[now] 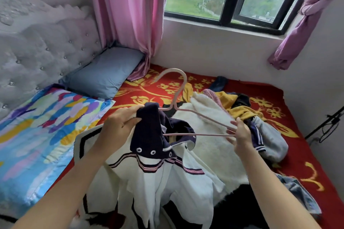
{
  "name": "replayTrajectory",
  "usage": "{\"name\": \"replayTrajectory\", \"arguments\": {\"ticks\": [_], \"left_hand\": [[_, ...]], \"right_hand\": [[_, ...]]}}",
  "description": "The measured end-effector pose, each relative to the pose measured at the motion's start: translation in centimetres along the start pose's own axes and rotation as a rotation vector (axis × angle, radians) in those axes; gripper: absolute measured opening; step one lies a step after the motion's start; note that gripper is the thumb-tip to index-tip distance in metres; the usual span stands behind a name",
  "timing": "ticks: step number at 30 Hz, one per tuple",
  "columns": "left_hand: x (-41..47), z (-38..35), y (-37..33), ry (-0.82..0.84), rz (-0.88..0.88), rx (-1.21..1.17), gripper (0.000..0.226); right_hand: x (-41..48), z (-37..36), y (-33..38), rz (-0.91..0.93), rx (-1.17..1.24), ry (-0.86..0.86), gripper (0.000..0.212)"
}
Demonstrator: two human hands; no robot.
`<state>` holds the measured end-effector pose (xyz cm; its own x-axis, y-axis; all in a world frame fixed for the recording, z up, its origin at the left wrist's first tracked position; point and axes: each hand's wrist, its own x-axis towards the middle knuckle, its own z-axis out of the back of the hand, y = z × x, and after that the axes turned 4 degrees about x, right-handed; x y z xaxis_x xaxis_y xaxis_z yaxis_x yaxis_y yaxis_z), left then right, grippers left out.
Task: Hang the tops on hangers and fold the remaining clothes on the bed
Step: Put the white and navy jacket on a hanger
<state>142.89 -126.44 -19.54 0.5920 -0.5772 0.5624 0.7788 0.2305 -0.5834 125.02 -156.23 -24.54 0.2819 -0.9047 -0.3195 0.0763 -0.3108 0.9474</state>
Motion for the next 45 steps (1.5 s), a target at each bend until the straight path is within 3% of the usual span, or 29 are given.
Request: {"name": "replayTrajectory", "arguments": {"ticks": [3,5,7,9,11,13,16,22,24,26,28,30,34,38,42,45], "left_hand": [[0.0,0.7,-0.8,-0.002,0.029,-0.09,0.053],[-0.1,1.0,-1.5,-0.016,0.029,-0.123,0.073],[-0.2,1.4,-2.1,-0.033,0.013,-0.139,0.091],[-0.1,1.5,-2.5,-0.023,-0.004,-0.155,0.095],[0.0,1.8,-2.5,-0.011,-0.001,-0.159,0.095],[-0.1,2.2,-2.3,-0.006,0.026,-0.148,0.092],[-0.2,3.1,-1.4,-0.064,0.082,-0.145,0.087],[-2.3,3.8,3.3,-0.051,0.232,-0.116,0.083],[-3.3,3.1,4.5,-0.034,0.245,-0.101,0.079],[-3.7,2.3,5.3,-0.08,0.223,-0.036,0.06],[-3.4,1.4,6.1,-0.145,0.149,0.089,0.039],[-3.2,1.0,6.2,-0.227,0.009,0.198,0.032],[-3.8,1.0,7.0,-0.346,-0.334,0.47,0.042],[-3.5,1.9,6.1,-0.425,-0.54,0.517,0.05],[-1.8,2.4,4.6,-0.404,-0.684,0.562,0.045],[-0.9,2.5,2.9,-0.386,-0.698,0.472,0.031]], "right_hand": [[-0.4,-0.7,0.4,-0.219,0.464,-0.049,0.047],[-0.9,-1.5,-0.6,-0.29,0.492,-0.052,0.047],[-1.9,-3.0,-1.9,-0.261,0.24,0.017,0.043],[-2.7,-4.8,-2.0,-0.082,-0.027,0.145,0.033],[-3.0,-6.4,-1.1,0.071,-0.189,0.316,0.041],[-2.8,-7.2,-0.9,0.015,-0.356,0.436,0.047],[-2.4,-6.8,-2.2,-0.045,-0.748,0.548,0.011],[-1.3,-2.2,-0.2,-0.077,-0.268,0.213,0.03],[-1.2,-1.4,0.6,-0.057,-0.227,0.168,0.031],[-1.8,-1.4,1.0,-0.062,-0.229,0.155,0.031],[-2.1,-1.1,1.4,-0.035,-0.251,0.147,0.031],[-2.4,-0.9,2.3,0.021,-0.289,0.129,0.03],[-3.4,0.2,4.7,0.18,-0.44,0.118,0.028],[-4.1,0.7,8.0,0.297,-0.625,0.149,0.022],[-4.8,0.3,10.7,0.389,-0.804,0.168,0.027],[-6.4,-0.2,12.2,0.603,-1.11,0.017,0.022]]}}
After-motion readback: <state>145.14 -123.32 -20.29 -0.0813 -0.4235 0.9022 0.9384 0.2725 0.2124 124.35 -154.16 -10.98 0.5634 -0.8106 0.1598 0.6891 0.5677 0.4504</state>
